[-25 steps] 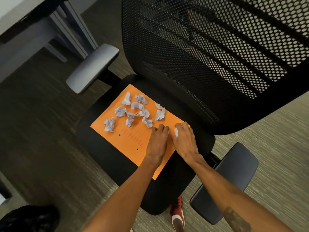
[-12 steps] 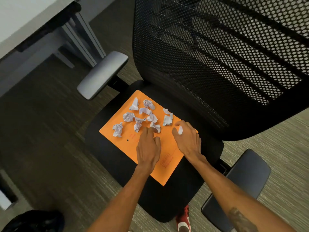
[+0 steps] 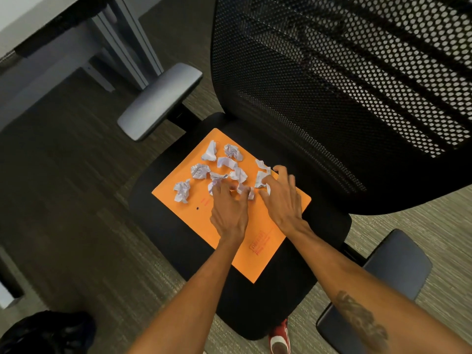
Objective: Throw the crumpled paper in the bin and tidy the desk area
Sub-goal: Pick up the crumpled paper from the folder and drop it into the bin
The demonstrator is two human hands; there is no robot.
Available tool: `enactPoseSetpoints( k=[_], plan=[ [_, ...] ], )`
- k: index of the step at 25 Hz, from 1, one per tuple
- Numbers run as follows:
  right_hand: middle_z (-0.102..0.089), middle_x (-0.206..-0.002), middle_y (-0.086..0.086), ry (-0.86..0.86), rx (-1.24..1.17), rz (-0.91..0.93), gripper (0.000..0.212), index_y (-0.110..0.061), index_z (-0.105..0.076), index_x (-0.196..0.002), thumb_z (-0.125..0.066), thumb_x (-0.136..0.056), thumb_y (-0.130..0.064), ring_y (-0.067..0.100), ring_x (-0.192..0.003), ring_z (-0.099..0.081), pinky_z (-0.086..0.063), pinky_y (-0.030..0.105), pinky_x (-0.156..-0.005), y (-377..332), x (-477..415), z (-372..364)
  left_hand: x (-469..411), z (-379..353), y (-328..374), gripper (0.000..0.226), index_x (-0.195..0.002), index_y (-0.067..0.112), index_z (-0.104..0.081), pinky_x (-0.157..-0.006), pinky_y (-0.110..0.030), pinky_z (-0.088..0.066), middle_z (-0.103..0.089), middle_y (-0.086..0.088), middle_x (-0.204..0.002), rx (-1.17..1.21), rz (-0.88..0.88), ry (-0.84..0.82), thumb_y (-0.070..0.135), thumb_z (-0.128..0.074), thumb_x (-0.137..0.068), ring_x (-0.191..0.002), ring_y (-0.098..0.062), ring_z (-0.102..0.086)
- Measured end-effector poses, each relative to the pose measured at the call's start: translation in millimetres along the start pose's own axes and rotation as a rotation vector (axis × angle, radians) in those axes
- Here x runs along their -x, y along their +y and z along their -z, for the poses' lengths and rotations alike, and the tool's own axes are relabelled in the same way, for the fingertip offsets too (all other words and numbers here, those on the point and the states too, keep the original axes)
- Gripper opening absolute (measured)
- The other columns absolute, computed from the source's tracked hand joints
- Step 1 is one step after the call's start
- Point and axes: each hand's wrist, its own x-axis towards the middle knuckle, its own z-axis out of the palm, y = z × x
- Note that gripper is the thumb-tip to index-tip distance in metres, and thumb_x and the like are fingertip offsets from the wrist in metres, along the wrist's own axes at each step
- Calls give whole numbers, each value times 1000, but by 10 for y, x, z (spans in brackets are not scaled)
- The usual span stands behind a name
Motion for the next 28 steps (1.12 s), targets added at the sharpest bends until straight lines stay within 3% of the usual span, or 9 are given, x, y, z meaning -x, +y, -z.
enactPoseSetpoints(
  k=[2,5,10,13,16,18,20,23,28],
  plan=[
    [-36,-144,2,14,-34,21,15,-17,-67,-104,-58,-98,-27,20,-116,-44,-52,32,-74,40,82,-25,19,-4,-72,22,-96,26,-54,-72,-34,-49,-55,5,-119,-8,-25,9,48,-55,-93,-95,-14,-60],
    [-45,-139,3,56,-175,54,13,-12,-62,-96,-56,-96,-23,17,-108,-51,-52,35,-77,73,246,-43,111,60,-120,18,-85,21,-52,-61,-30,-41,-58,8,-94,15,-25,26,37,-57,-93,-73,-8,-56],
    [-60,-90,1,33,-419,-55,11,-14,-55,-98,-62,-91,-18,15,-76,-57,-52,37,-69,3,265,89,104,116,-58,11,-82,15,-46,-52,-35,-43,-53,1,-68,115,-132,1,12,-52,-91,-58,-13,-50],
    [-56,-86,1,79,-383,-89,13,-18,-46,-98,-58,-92,-18,17,-72,-56,-50,38,-60,-59,132,135,6,130,80,9,-90,19,-44,-50,-26,-33,-49,6,-71,50,-173,71,16,-52,-91,-56,-8,-43],
    [-53,-113,0,124,-266,-118,27,-23,-46,-123,-53,-98,-30,15,-76,-56,-45,33,-58,-84,-50,134,-125,110,168,24,-112,26,-46,-49,-24,-33,-54,7,-70,-112,-195,57,42,-51,-94,-58,-8,-50],
    [-42,-124,0,75,-210,-85,44,-26,-41,-138,-55,-98,-35,14,-74,-55,-40,27,-55,-87,-182,107,-231,44,165,51,-142,24,-35,-49,-27,-40,-60,2,-73,-265,-233,16,46,-47,-98,-61,-13,-57],
    [-35,-126,0,-9,-130,-14,52,-29,-36,-146,-56,-98,-33,16,-74,-57,-39,28,-55,-73,-285,46,-314,-44,130,67,-155,19,-17,-62,-38,-53,-67,-6,-84,-390,-270,-54,48,-42,-100,-77,-23,-65],
    [-37,-130,2,-108,-91,47,38,-24,-49,-137,-54,-100,-27,20,-84,-61,-50,33,-62,-50,-333,-33,-346,-102,109,59,-151,12,-26,-73,-40,-55,-70,-13,-101,-522,-336,-147,47,-37,-104,-94,-31,-67],
    [-49,-122,8,-69,-110,108,25,-13,-61,-121,-54,-100,-24,19,-91,-60,-57,38,-75,21,-220,-111,-240,-61,58,41,-136,12,-40,-62,-33,-48,-62,-13,-118,-458,-346,-246,39,-37,-106,-93,-29,-67]
  ],
)
